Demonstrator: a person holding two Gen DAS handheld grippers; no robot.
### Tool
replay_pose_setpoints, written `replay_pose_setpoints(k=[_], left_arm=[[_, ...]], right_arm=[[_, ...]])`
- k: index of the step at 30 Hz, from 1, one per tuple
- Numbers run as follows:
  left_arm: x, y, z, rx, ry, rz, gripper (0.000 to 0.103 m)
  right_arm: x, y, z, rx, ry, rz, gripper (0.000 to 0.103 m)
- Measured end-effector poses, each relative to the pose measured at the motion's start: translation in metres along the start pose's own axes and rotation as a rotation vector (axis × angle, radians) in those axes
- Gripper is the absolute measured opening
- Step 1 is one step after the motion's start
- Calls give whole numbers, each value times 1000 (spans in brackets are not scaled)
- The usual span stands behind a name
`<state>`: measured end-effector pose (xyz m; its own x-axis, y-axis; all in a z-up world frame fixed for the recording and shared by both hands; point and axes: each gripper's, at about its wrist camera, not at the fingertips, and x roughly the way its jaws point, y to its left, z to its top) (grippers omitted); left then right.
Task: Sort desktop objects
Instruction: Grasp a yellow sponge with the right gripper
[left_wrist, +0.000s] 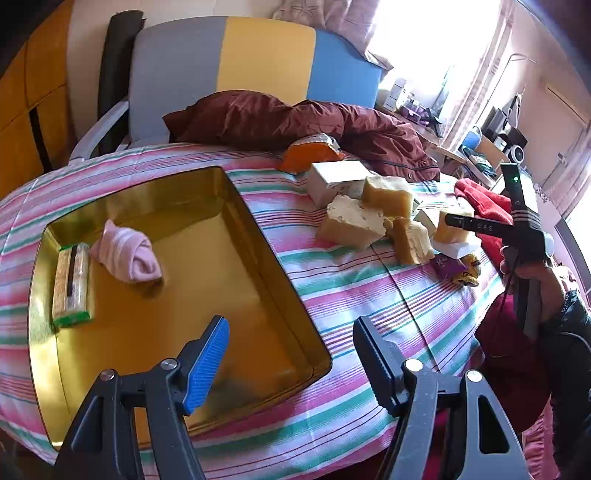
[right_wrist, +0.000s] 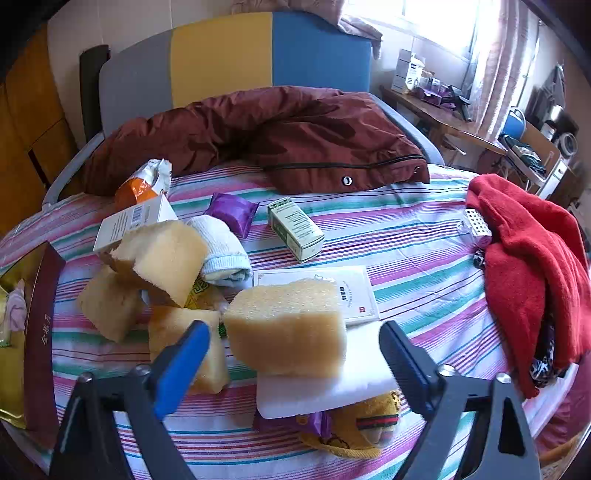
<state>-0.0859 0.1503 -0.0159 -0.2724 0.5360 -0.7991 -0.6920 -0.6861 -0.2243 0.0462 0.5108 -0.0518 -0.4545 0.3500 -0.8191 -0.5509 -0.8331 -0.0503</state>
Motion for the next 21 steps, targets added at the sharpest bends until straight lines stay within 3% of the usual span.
replay_pose_setpoints(k=[1,3,9,21], left_arm=[[1,-2,3,5,3,-2,71],[4,-6,8,26,9,3,71],[11,-20,24,79,30,1,71],[27,-50,78,256,42,81,71]], right_arm=[[1,1,0,-10,3,-13,73],[7,3,-2,-27,30,-20,63],[5,3,-3,-38,11,-20,60],[-14,2,1,-24,-65,14,59]])
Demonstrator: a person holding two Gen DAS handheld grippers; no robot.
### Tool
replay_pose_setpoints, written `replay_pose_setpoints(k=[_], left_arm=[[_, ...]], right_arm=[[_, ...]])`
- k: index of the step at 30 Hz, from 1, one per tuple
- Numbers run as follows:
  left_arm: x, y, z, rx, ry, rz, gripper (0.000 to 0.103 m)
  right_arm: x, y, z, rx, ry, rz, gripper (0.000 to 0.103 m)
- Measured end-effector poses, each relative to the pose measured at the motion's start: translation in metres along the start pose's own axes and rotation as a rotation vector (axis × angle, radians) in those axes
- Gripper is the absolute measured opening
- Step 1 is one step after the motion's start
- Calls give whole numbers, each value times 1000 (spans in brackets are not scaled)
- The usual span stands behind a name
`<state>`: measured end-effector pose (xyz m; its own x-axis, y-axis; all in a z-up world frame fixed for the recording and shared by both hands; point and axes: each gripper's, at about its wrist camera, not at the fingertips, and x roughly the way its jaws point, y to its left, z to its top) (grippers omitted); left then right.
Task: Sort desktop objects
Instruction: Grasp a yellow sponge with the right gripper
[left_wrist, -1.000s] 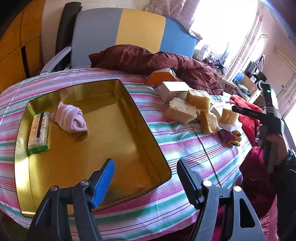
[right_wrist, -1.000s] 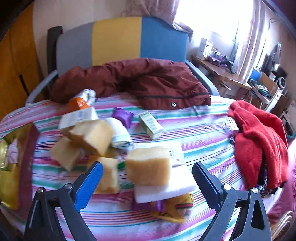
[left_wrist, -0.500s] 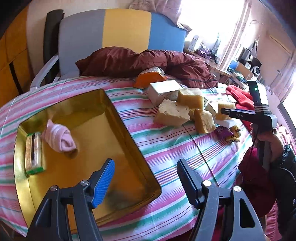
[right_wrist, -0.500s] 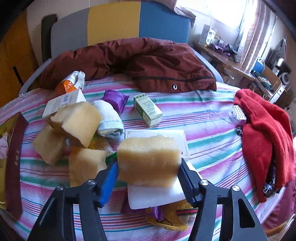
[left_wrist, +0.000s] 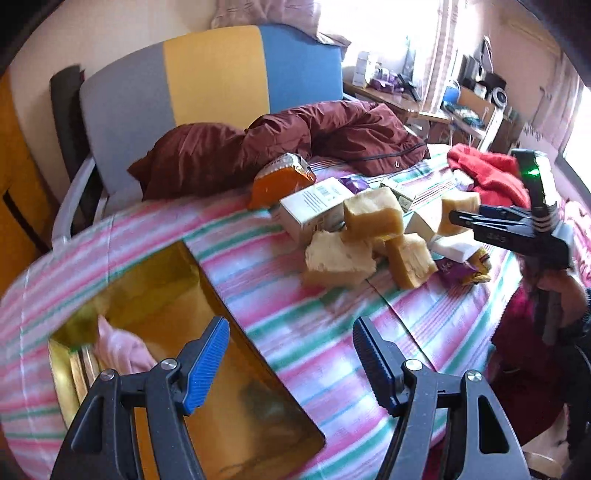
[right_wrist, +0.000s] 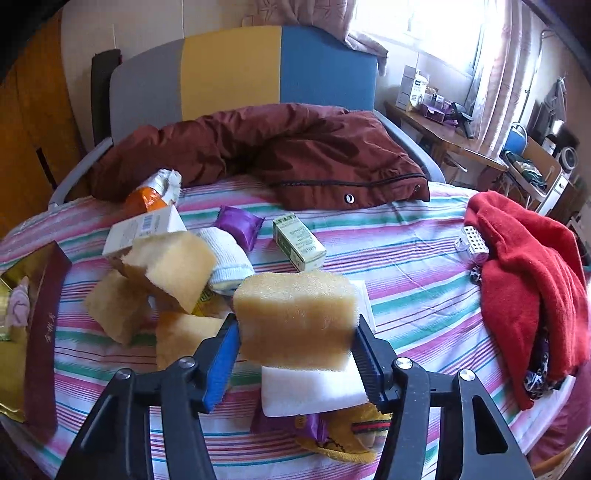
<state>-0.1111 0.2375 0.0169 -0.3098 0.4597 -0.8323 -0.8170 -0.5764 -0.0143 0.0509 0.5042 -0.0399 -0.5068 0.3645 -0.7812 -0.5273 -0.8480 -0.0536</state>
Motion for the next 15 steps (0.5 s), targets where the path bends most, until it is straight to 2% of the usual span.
replay_pose_setpoints(k=[6,12,15], left_arm=[[28,-9,31,110,31,34,71],[68,-31,54,285,62,65,71],[91,-36,68,331,83,62,71]], right_arm=[[-7,1,1,4,-27,47,59],[-13,6,0,-8,-44,94,60],[-15,7,0,-7,-49,110,60]])
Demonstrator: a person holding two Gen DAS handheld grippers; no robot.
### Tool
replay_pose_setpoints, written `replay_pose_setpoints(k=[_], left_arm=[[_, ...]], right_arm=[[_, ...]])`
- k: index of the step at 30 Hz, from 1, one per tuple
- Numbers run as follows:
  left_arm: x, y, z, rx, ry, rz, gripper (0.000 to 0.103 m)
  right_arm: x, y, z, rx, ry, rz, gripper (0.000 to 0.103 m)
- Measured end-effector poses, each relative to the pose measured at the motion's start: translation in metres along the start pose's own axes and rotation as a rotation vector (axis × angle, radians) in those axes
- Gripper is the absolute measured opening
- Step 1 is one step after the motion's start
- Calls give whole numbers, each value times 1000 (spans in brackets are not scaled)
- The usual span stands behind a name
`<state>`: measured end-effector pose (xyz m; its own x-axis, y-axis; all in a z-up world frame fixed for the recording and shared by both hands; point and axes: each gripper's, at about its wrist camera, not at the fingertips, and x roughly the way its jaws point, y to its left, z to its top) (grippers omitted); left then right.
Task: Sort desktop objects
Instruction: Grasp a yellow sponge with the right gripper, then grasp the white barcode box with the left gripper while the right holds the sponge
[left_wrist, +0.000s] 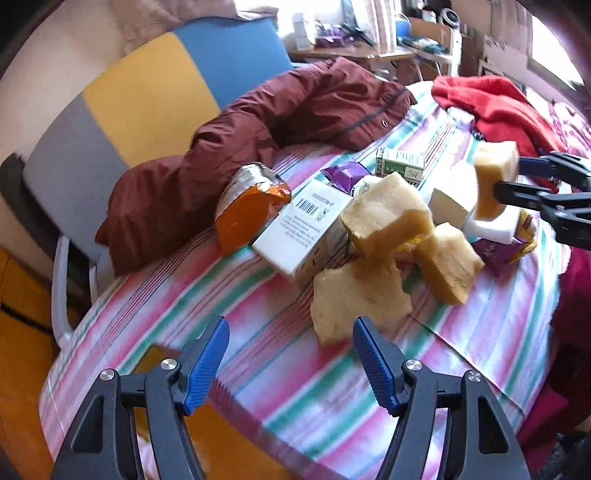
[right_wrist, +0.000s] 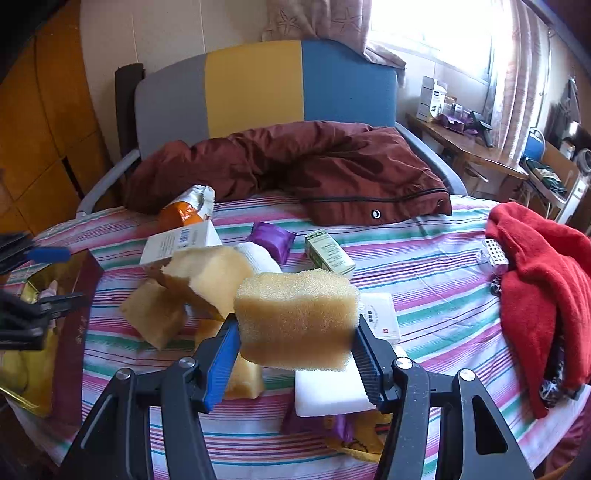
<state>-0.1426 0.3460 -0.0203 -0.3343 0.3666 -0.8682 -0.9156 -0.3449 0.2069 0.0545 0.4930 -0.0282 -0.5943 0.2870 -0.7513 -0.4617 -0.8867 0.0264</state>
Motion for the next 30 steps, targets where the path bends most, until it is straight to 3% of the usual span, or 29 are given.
replay_pose_setpoints(k=[8,22,24,26,30], left_arm=[[53,16,34,16,58,-47,71],[94,11,60,156,84,-122,72],[99,8,62,152,104,-153,71],[103,4,61,140,121,-176,60],[99,-4,53,112,105,-176,50]], right_arm=[[-2,-2,2,10,-2,35,60],[5,-4,0,20,31,58,60],[5,-5,0,25,34,57,61],[6,-6,1,28,36,55,61],[7,-6,1,30,38,54,60]])
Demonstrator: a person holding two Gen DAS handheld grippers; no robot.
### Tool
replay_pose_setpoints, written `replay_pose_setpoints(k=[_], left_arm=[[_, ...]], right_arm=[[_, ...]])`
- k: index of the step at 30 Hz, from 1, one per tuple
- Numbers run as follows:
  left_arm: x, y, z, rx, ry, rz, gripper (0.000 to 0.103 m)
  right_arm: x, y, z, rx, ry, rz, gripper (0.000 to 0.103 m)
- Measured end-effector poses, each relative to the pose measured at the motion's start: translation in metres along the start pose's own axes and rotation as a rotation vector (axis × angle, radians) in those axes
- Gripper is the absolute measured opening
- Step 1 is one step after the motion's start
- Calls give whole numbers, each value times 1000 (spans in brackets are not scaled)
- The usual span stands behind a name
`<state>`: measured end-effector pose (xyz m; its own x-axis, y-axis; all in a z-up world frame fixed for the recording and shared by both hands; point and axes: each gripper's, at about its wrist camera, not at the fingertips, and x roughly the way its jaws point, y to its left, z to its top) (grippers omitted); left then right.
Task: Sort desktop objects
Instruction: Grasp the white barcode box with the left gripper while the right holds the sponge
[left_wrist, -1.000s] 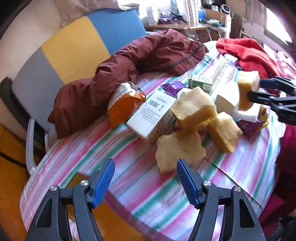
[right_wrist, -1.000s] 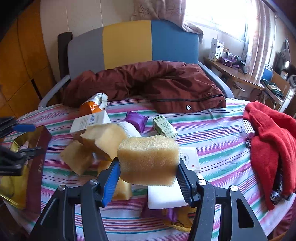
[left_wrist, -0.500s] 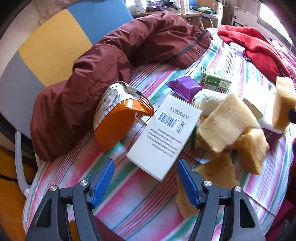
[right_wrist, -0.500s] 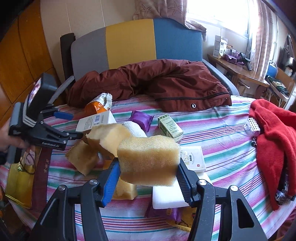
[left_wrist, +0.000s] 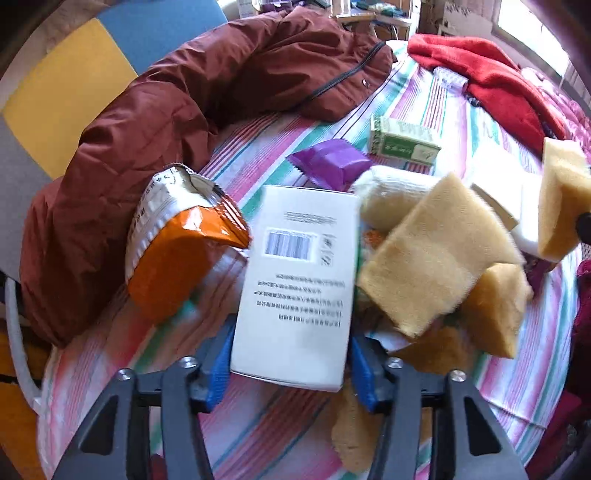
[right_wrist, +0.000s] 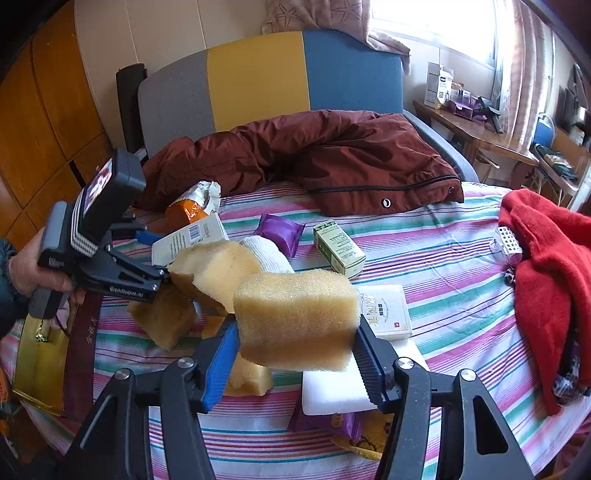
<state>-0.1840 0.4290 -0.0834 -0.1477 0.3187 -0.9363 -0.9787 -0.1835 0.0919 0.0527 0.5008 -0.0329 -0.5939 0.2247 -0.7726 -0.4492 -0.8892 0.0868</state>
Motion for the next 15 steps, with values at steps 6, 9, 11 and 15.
replay_pose_setpoints(k=[6,9,11,15], left_arm=[[-21,-3,-22,-128,-49,-25,50],[-41,-3,-36,-190,-86,-36,50],[-57,-6,-46,-217,-116,-37,50],[-81,-11,-64,-280,-158,-49,50]], right_arm=[[-4,3,0,-20,-26,12,59],[-6,7,0,-38,-44,20,59],[-8,10,0,-50,-57,23,59],[-14,16,0,-74,-85,41,59]])
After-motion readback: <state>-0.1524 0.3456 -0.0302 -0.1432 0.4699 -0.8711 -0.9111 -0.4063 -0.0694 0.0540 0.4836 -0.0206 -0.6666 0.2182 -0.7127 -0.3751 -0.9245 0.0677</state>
